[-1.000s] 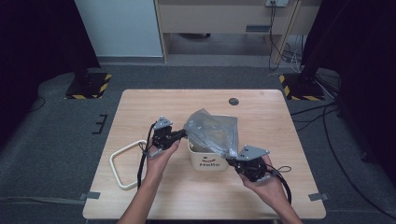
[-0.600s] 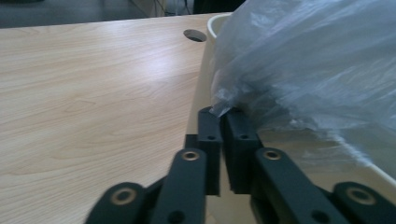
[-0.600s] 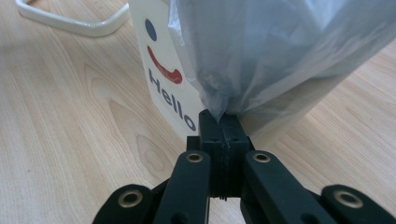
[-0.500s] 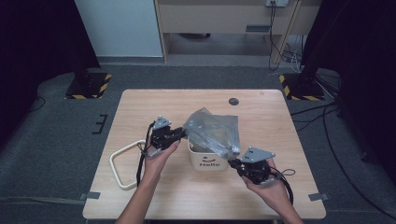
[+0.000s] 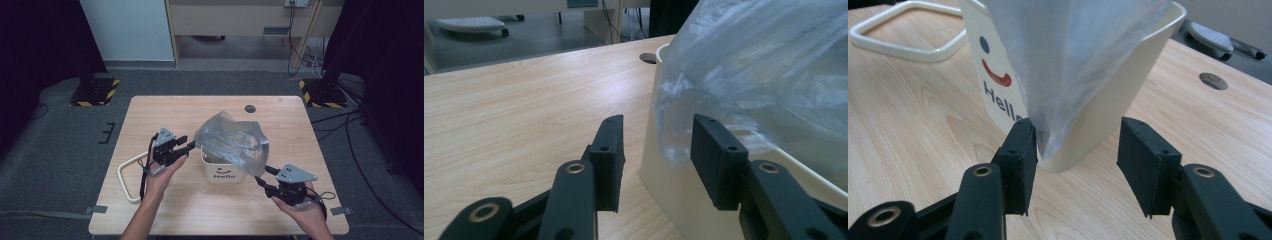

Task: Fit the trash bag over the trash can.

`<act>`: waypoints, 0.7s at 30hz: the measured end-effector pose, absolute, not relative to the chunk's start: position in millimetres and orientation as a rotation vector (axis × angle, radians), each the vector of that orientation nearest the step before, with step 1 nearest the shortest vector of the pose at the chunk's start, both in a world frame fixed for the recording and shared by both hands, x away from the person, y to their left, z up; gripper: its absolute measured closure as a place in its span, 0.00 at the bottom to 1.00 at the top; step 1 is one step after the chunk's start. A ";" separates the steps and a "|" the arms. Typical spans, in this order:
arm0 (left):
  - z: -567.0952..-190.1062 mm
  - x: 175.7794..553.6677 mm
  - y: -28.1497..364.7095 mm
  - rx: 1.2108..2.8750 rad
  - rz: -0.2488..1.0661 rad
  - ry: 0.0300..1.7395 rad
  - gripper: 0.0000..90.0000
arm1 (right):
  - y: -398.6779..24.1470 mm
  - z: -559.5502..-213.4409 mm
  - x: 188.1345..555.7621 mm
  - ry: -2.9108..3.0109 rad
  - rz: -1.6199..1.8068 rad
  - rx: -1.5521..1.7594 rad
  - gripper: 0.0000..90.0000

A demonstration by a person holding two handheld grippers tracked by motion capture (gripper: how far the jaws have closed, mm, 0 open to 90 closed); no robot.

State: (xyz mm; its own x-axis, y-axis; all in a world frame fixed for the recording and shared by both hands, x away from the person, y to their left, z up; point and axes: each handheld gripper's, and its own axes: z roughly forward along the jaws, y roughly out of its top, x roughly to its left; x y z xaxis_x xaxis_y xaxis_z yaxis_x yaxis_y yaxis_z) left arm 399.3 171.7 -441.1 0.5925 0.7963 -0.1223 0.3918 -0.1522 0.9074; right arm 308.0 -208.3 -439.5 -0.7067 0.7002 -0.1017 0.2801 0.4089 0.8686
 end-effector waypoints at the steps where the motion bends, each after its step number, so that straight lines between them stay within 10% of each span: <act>1: -440.6 398.5 172.4 1.763 0.492 0.971 0.64 | -210.9 -438.8 307.1 2.215 1.242 0.838 0.55; 21: -425.0 373.8 156.5 1.774 0.486 0.867 0.63 | -226.7 -441.2 301.4 2.198 1.233 0.857 0.47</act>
State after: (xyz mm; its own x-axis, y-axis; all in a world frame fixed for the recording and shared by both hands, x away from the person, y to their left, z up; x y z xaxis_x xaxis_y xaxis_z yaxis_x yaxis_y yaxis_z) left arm 373.8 156.5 -425.0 0.6545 0.7519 -0.0797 0.3236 -0.1833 0.9283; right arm 301.4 -226.7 -441.2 -0.6917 0.7153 -0.0994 0.2882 0.3996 0.8702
